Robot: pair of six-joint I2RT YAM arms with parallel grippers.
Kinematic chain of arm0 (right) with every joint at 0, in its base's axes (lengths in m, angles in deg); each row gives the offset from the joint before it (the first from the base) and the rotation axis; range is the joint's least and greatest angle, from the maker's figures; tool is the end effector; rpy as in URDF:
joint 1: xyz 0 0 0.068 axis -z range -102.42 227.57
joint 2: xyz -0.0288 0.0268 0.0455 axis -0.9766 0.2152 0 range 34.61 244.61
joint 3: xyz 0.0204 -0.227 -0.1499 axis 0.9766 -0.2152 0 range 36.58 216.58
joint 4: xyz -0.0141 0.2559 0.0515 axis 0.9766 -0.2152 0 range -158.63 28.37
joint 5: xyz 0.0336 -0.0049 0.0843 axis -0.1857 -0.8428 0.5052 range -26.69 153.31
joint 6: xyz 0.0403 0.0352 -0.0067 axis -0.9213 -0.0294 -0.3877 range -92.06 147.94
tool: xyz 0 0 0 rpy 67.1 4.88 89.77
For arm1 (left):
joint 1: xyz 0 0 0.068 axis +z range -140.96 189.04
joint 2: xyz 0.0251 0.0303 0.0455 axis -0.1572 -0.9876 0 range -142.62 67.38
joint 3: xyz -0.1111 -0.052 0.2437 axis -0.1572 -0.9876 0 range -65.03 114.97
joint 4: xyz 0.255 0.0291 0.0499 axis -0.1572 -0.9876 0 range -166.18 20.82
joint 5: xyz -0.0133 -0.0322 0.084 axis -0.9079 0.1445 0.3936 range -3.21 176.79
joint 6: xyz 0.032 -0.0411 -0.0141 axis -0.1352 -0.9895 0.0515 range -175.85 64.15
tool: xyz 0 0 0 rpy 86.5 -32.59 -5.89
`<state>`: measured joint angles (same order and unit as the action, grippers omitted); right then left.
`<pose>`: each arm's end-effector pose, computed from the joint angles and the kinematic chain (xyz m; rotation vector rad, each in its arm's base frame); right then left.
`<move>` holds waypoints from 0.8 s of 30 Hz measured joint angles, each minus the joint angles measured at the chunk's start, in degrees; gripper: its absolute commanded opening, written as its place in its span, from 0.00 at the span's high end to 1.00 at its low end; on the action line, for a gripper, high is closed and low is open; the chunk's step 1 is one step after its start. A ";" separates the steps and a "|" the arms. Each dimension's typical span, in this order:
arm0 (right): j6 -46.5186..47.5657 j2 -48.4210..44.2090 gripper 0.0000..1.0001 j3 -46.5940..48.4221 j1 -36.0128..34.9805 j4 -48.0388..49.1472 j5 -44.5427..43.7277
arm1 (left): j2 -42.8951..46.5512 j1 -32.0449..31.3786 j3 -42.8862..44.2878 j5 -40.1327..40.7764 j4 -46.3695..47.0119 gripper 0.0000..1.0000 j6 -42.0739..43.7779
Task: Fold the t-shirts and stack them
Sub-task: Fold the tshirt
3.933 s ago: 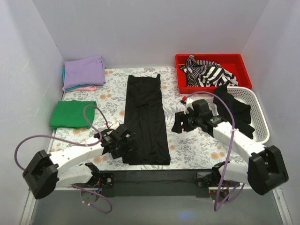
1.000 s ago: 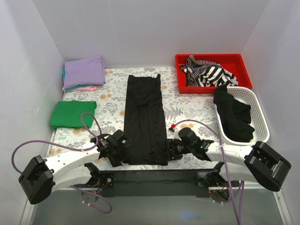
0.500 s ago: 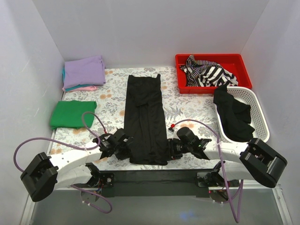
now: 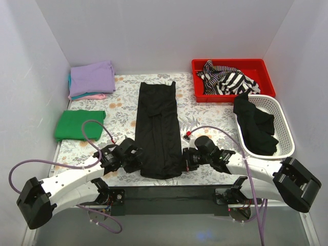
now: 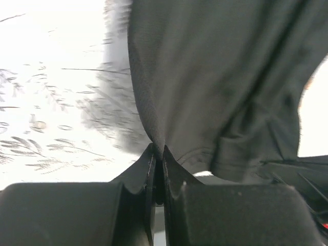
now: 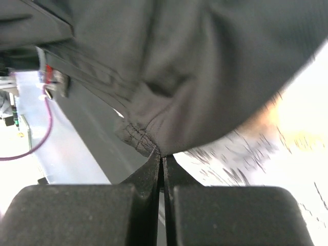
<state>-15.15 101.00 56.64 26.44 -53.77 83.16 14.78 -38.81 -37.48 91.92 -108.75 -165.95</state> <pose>0.1229 0.1718 0.1527 -0.3876 2.4890 1.1866 0.1056 -0.1120 0.1749 -1.5275 2.4732 -0.6175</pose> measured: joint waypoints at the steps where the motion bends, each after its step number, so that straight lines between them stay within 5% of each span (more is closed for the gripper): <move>1: 0.46 -0.44 0.99 1.11 0.00 -0.48 -0.02 | 0.02 0.00 1.70 0.07 -0.76 1.00 0.42; 17: 12.11 8.07 0.99 19.63 5.60 -8.04 -0.61 | -11.52 0.70 17.25 6.84 -4.26 1.00 5.88; 24: 17.44 17.16 0.99 28.37 11.23 -10.12 0.92 | -18.36 7.32 21.31 8.85 0.02 1.00 11.67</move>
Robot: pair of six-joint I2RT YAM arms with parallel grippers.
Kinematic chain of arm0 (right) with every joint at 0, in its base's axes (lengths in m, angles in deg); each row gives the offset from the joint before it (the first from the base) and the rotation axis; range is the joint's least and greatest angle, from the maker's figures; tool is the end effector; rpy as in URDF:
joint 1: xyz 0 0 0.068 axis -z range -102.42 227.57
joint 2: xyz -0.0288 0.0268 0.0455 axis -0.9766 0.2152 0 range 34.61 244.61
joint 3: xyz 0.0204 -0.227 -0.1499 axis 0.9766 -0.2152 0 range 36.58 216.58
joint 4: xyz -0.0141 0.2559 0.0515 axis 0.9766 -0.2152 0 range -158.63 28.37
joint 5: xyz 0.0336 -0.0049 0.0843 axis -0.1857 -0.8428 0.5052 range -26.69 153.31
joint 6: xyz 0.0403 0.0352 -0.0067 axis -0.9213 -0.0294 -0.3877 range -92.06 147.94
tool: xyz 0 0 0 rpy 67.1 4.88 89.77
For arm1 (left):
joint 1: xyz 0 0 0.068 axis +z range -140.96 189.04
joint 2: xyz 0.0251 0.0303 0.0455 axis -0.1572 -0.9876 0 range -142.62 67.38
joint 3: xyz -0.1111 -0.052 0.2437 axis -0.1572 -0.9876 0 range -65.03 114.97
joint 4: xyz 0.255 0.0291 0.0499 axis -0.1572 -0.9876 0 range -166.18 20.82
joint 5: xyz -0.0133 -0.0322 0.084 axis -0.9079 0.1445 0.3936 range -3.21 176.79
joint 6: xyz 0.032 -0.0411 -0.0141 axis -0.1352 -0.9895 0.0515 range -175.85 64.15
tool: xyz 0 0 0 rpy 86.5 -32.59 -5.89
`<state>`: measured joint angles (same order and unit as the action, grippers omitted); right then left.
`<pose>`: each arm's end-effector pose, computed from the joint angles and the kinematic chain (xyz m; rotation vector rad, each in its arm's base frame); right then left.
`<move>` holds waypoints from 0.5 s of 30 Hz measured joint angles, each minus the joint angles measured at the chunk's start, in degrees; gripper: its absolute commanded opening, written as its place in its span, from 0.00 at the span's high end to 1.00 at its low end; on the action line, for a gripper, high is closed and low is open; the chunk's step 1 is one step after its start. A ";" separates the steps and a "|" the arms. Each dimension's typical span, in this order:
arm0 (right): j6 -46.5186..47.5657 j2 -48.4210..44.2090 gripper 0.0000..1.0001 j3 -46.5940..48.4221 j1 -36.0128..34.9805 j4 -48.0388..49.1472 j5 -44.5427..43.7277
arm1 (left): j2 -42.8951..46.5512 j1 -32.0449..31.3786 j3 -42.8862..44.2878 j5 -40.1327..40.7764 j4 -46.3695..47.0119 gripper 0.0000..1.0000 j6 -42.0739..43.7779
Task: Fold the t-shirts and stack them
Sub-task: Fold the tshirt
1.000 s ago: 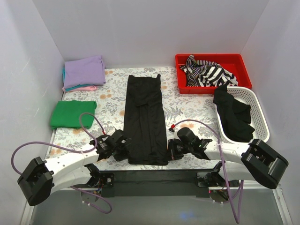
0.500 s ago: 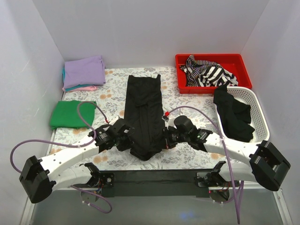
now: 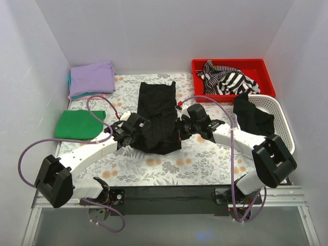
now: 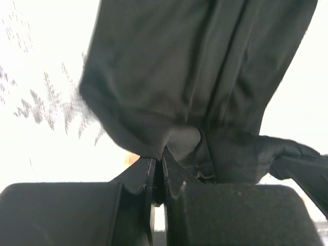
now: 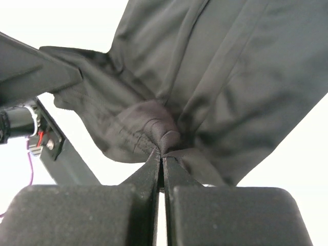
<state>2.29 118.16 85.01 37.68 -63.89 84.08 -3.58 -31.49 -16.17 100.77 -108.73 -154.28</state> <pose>0.2300 0.2088 0.2188 -0.5060 2.3204 0.9976 0.1842 -0.1462 0.2309 -1.3781 2.3190 -0.5219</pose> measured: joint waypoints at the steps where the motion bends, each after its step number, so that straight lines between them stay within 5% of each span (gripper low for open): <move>1: 0.70 1.51 0.99 1.31 0.70 -0.24 0.39 | -1.03 1.46 0.44 -0.11 0.87 1.00 0.90; 15: 5.49 13.97 0.96 13.79 7.06 -2.27 4.13 | -16.65 12.22 9.05 -2.56 11.06 1.00 11.93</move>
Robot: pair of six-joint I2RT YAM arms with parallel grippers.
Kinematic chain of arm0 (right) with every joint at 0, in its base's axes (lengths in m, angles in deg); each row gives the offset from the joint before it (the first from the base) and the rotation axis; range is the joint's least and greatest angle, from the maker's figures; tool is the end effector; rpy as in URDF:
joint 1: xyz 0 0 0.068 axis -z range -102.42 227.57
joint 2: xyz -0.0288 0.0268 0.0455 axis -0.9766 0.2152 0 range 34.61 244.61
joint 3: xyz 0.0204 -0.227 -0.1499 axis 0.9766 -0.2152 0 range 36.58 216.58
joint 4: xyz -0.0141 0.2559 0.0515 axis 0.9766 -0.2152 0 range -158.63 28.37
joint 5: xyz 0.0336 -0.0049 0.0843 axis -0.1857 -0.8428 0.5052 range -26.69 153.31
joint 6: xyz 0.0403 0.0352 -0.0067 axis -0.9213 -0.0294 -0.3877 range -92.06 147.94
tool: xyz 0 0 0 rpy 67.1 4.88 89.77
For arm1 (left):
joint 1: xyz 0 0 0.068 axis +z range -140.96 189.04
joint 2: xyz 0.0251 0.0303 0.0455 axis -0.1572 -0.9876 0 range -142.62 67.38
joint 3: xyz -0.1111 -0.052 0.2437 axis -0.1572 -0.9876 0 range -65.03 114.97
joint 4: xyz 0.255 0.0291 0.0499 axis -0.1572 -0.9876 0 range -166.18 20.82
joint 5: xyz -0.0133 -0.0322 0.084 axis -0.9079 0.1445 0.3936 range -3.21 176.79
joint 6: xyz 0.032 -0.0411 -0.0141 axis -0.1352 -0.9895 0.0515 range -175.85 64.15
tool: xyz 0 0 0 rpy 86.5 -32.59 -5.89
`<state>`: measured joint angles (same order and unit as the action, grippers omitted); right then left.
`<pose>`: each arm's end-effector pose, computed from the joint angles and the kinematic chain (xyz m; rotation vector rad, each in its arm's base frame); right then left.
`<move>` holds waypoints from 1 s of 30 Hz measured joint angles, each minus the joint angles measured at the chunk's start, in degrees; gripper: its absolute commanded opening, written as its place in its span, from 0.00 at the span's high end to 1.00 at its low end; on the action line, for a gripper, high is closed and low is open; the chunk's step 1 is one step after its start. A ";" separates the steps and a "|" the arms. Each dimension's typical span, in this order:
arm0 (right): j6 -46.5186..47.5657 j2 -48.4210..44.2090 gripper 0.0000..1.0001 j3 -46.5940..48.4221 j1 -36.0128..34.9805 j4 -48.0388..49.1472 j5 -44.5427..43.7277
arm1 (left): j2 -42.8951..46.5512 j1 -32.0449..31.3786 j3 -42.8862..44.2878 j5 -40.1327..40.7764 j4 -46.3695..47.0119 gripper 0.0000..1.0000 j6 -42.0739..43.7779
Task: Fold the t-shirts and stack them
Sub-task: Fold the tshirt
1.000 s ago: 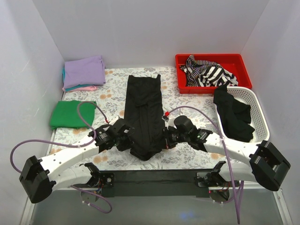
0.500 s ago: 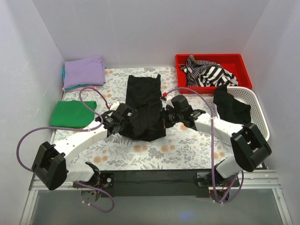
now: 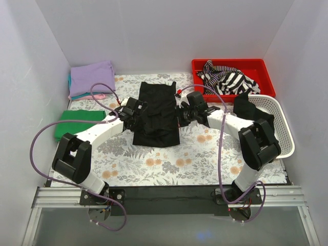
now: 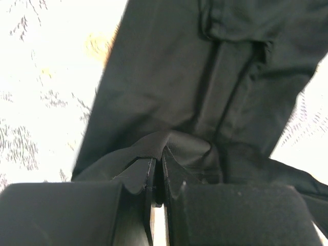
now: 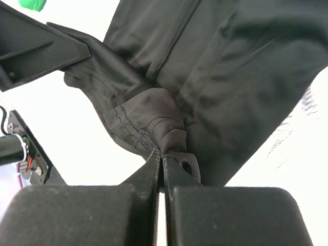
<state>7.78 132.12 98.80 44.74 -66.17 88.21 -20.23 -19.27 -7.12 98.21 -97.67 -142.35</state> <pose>0.3033 0.2136 0.2145 -0.5045 2.3258 0.9622 0.2753 -0.1403 0.2154 -1.3474 2.2671 -0.4909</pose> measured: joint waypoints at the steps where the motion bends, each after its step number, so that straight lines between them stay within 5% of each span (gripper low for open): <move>1: 0.11 0.42 0.96 0.42 0.28 -0.02 0.07 | -0.63 0.55 0.17 -0.17 0.24 1.00 0.24; 3: 0.48 1.75 0.95 1.33 1.11 -0.04 0.33 | -2.95 1.62 1.07 -0.79 0.74 1.00 0.90; 4: 0.66 2.60 0.73 1.86 1.44 -0.04 0.50 | -4.02 2.16 1.38 -1.14 1.25 1.00 1.25; 7: 1.11 5.66 0.46 3.63 2.45 -0.20 0.63 | -6.54 3.34 1.86 -1.92 2.32 0.86 2.43; 13: 4.68 7.06 0.42 5.29 3.50 -2.01 -3.58 | -9.86 5.64 5.46 -2.54 2.84 0.57 5.51; 21: 8.28 0.35 0.35 7.13 3.74 -2.64 -7.69 | -9.09 8.09 12.98 -1.27 3.23 0.54 8.50; 30: 6.60 -1.60 0.37 7.61 3.74 -2.58 -0.50 | -1.20 8.07 6.82 -10.54 5.90 0.54 10.01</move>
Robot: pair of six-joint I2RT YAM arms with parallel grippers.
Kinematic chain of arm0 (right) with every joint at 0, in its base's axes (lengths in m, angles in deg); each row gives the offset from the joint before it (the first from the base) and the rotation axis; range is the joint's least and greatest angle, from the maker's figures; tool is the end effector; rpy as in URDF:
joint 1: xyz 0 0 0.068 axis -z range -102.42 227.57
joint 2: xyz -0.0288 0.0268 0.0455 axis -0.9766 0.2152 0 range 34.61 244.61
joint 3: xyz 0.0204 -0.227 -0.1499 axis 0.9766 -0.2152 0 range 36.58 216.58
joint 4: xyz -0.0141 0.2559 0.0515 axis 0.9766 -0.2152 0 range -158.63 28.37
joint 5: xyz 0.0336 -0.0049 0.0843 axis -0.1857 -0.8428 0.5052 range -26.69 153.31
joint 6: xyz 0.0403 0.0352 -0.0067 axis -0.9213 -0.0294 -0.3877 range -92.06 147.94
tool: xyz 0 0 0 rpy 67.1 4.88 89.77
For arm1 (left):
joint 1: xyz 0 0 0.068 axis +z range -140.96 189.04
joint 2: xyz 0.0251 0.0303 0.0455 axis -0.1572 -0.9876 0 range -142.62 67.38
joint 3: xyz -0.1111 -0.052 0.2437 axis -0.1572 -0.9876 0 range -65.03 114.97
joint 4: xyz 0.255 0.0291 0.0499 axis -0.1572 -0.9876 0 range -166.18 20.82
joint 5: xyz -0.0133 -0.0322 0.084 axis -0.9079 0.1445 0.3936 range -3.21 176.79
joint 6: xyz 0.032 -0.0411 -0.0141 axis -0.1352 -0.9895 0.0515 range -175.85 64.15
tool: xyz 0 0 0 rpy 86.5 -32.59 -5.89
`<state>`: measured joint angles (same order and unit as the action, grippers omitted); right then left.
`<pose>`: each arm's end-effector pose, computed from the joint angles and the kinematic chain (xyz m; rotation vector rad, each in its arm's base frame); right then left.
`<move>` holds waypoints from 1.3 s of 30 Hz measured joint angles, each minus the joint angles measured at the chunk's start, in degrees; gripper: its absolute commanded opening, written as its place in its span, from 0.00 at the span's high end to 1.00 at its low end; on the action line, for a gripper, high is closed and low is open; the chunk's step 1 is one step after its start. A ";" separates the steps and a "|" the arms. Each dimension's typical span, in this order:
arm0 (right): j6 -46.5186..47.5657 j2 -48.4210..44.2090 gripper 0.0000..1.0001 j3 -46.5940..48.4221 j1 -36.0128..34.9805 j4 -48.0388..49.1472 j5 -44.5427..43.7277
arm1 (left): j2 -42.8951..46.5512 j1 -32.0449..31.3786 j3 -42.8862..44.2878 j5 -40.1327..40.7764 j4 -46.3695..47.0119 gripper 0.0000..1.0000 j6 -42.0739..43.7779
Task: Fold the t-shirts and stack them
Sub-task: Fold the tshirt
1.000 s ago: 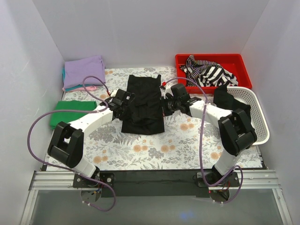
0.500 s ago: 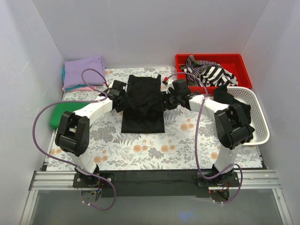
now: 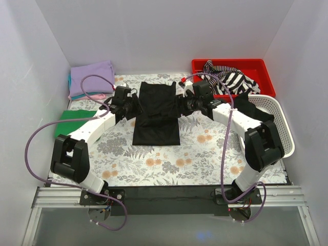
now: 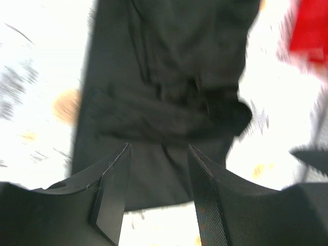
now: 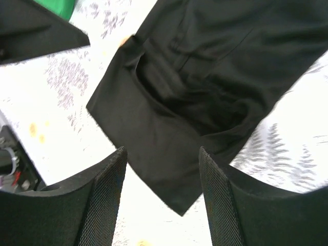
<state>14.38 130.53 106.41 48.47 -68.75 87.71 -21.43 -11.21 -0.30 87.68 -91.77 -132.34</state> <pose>0.3271 0.1990 0.2639 -0.5551 2.1557 0.8801 0.3172 -0.1164 0.2525 -1.1990 2.2273 -0.7380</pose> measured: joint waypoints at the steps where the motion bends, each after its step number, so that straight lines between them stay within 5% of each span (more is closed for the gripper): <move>1: -0.42 0.39 0.37 -0.26 -0.07 0.11 0.72 | 0.90 0.00 -1.64 -1.81 0.90 0.54 0.15; 10: -2.45 5.95 0.39 -0.61 -0.61 0.09 5.01 | -3.19 -0.11 -5.77 -15.91 5.57 0.55 1.03; 19: -2.78 9.77 0.39 1.14 -1.29 -0.11 5.70 | -10.38 -0.11 -3.39 -20.04 5.75 0.56 1.68; 39: -1.33 23.52 0.38 13.40 0.59 -4.04 -7.52 | -19.65 0.17 7.26 -0.68 -0.09 0.56 6.69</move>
<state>13.04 154.04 119.80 49.06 -72.79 80.19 -41.08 -11.03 6.96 87.00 -91.85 -125.65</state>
